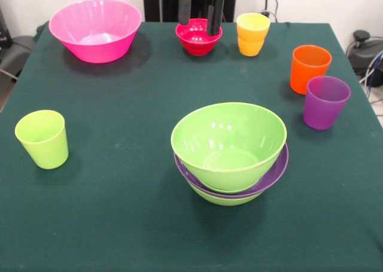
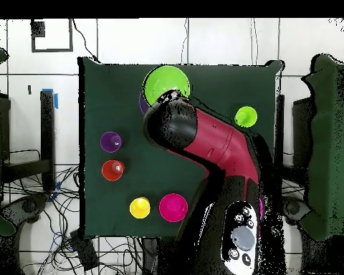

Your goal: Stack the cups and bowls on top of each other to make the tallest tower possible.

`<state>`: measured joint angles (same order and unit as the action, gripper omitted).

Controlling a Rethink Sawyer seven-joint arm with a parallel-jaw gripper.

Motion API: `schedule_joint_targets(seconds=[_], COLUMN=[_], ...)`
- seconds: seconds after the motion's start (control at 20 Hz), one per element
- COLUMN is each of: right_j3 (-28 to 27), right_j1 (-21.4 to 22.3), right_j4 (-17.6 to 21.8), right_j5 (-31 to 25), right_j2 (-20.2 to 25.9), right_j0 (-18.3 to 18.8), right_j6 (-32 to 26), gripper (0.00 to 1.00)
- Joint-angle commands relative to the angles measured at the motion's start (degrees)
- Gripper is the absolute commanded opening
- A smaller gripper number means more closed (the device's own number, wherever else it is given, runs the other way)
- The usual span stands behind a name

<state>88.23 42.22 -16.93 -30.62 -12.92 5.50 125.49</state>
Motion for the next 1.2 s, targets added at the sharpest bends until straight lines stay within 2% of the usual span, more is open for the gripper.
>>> schedule_joint_targets(seconds=[0.05, 0.25, 0.6, 0.9, 1.2], right_j3=[-0.3, 0.5, 11.2, 21.2, 25.3], right_j1=[2.0, 3.2, 9.7, 13.1, 12.3], right_j4=[5.4, 6.4, 6.1, 5.0, 4.8], right_j5=[-8.9, -8.4, -5.7, 2.1, 9.2], right_j2=[5.7, 5.5, 5.1, 6.7, 9.3], right_j0=[3.5, 3.5, 3.9, 5.4, 6.6], right_j6=[-7.0, -6.5, -3.6, -2.1, 0.4], gripper=[1.0, 1.0, 1.0, 1.0, 1.0])
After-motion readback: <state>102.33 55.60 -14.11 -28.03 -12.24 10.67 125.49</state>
